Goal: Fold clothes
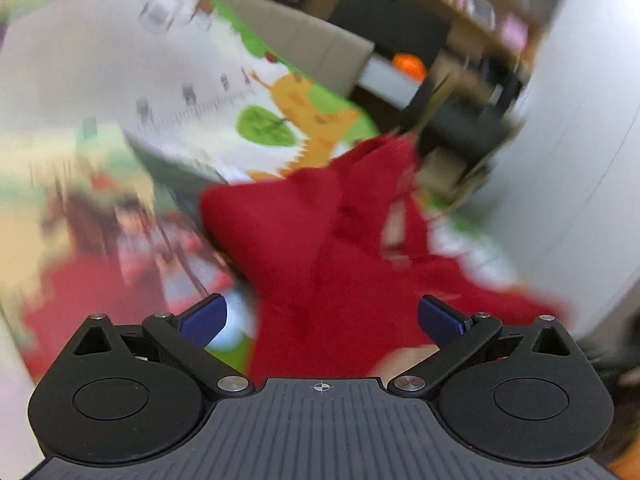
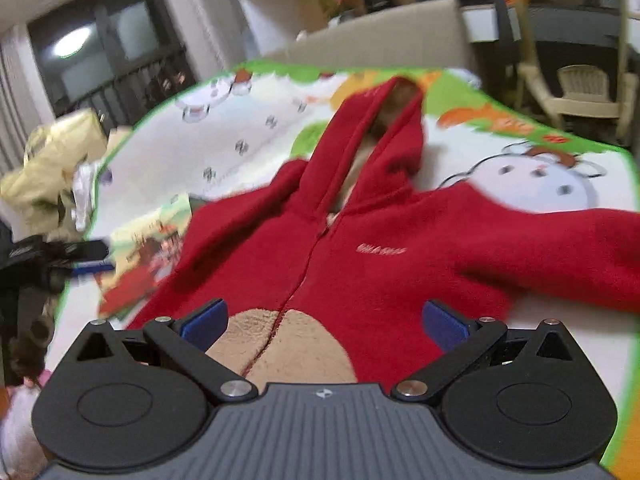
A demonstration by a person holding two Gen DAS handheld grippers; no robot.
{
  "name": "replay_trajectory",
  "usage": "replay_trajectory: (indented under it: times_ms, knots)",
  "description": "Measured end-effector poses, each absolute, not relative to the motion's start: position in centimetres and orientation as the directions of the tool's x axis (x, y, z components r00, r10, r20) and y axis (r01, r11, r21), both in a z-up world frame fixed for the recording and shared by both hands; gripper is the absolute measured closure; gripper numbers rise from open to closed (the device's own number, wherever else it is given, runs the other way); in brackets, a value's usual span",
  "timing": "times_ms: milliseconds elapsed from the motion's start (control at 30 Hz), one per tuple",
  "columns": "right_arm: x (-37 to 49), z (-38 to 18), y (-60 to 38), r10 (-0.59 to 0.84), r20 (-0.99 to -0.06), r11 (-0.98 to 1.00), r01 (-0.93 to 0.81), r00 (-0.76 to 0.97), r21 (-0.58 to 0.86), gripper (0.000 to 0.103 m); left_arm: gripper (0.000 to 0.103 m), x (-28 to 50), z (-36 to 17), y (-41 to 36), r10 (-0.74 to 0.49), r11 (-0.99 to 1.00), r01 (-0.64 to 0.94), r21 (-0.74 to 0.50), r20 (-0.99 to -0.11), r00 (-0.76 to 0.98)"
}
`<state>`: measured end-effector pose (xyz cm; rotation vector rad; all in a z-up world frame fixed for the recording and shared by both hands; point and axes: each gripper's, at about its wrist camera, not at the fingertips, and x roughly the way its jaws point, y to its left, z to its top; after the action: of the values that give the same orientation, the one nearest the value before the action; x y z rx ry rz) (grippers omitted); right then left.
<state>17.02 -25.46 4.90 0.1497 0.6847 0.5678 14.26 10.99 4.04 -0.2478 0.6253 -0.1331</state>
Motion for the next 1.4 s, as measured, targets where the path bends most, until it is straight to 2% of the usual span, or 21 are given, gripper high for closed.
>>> replay_trajectory:
  times_ms: [33, 167, 233, 367, 400, 500, 567, 600, 633, 700, 767, 867, 900, 967, 1000, 1033, 1100, 1200, 1300, 1400]
  knots:
    - [17.5, 3.8, -24.6, 0.543, -0.573, 0.837, -0.455, 0.615, 0.304, 0.000, 0.000, 15.3, 4.1, 9.5, -0.137, 0.986, 0.056, -0.158, -0.564, 0.814]
    - [18.4, 0.4, -22.3, 0.554, -0.628, 0.823, -0.475, 0.546, 0.312, 0.000, 0.000, 19.0, 3.7, 4.2, -0.009, 0.979, 0.104, 0.175, -0.471, 0.882]
    - [17.9, 0.2, -21.9, 0.547, -0.623, 0.824, -0.492, 0.559, 0.282, 0.000, 0.000, 21.2, 2.5, 2.8, 0.016, 0.960, 0.117, 0.255, -0.469, 0.883]
    - [17.8, 0.2, -23.3, 0.590, -0.588, 0.802, -0.480, 0.553, 0.354, 0.000, 0.001, 25.5, 0.0, 0.0, 0.064, 0.904, 0.143, 0.403, -0.459, 0.886]
    - [17.8, 0.1, -23.6, 0.602, -0.578, 0.796, -0.477, 0.552, 0.374, 0.000, 0.004, 26.3, -0.6, -0.1, 0.069, 0.897, 0.149, 0.416, -0.465, 0.883]
    - [18.0, 0.1, -23.9, 0.618, -0.562, 0.785, -0.470, 0.550, 0.404, 0.000, 0.064, 27.8, -2.0, 1.1, 0.092, 0.901, 0.156, 0.405, -0.529, 0.844]
    - [18.0, 0.0, -24.0, 0.626, -0.554, 0.779, -0.468, 0.549, 0.417, 0.000, 0.069, 27.4, -1.5, 2.5, 0.089, 0.918, 0.132, 0.374, -0.519, 0.850]
    - [18.0, 0.0, -24.0, 0.629, -0.551, 0.777, -0.467, 0.549, 0.422, 0.000, 0.080, 27.1, -1.2, 3.3, 0.088, 0.926, 0.120, 0.358, -0.514, 0.853]
    - [18.0, 0.0, -24.1, 0.631, -0.549, 0.775, -0.466, 0.548, 0.426, 0.000, 0.085, 26.9, -0.9, 4.0, 0.087, 0.933, 0.109, 0.342, -0.509, 0.856]
    - [18.1, 0.0, -24.1, 0.635, -0.546, 0.772, -0.464, 0.546, 0.434, 0.000, 0.086, 25.7, 0.8, 4.8, 0.061, 0.952, 0.089, 0.292, -0.467, 0.882]
    - [18.2, -0.1, -24.2, 0.639, -0.543, 0.769, -0.462, 0.545, 0.441, 0.000, 0.086, 23.8, 3.4, 4.5, -0.025, 0.970, 0.121, 0.212, -0.405, 0.914]
    - [18.3, -0.1, -24.3, 0.645, -0.536, 0.764, -0.455, 0.544, 0.457, 0.000, 0.085, 21.0, 5.5, 2.4, -0.204, 0.948, 0.273, 0.166, -0.343, 0.917]
    - [18.4, -0.1, -24.4, 0.647, -0.535, 0.763, -0.452, 0.544, 0.462, 0.000, 0.080, 20.2, 6.0, 1.7, -0.261, 0.934, 0.324, 0.153, -0.330, 0.907]
    - [18.7, -0.1, -24.5, 0.652, -0.533, 0.758, -0.441, 0.540, 0.481, 0.000, 0.067, 19.7, 4.6, 0.4, -0.340, 0.903, 0.415, 0.114, -0.401, 0.851]
    - [18.8, -0.1, -24.6, 0.655, -0.531, 0.755, -0.435, 0.537, 0.490, 0.000, 0.052, 19.6, 3.6, -0.1, -0.370, 0.889, 0.450, 0.088, -0.440, 0.818]
    - [19.0, 0.1, -24.5, 0.655, -0.542, 0.756, -0.439, 0.526, 0.486, 0.000, 0.041, 19.6, 2.7, -0.2, -0.389, 0.882, 0.468, 0.054, -0.476, 0.789]
    - [19.3, 0.3, -24.0, 0.648, -0.570, 0.761, -0.451, 0.505, 0.466, 0.000, 0.034, 19.5, 1.3, 0.2, -0.422, 0.876, 0.481, -0.024, -0.519, 0.743]
    - [19.1, 0.6, -23.2, 0.625, -0.601, 0.777, -0.475, 0.498, 0.414, 0.000, 0.020, 18.6, 1.0, 1.9, -0.435, 0.884, 0.459, -0.089, -0.520, 0.735]
    - [18.8, 2.2, -23.4, 0.612, -0.600, 0.784, -0.497, 0.516, 0.372, 0.000, 0.009, 17.6, 1.8, 4.2, -0.414, 0.896, 0.436, -0.082, -0.511, 0.753]
    - [18.3, 4.5, -24.0, 0.502, -0.519, 0.861, -0.460, 0.692, 0.218, 0.000, 0.009, 17.2, 2.2, 5.8, -0.410, 0.898, 0.433, -0.081, -0.513, 0.754]
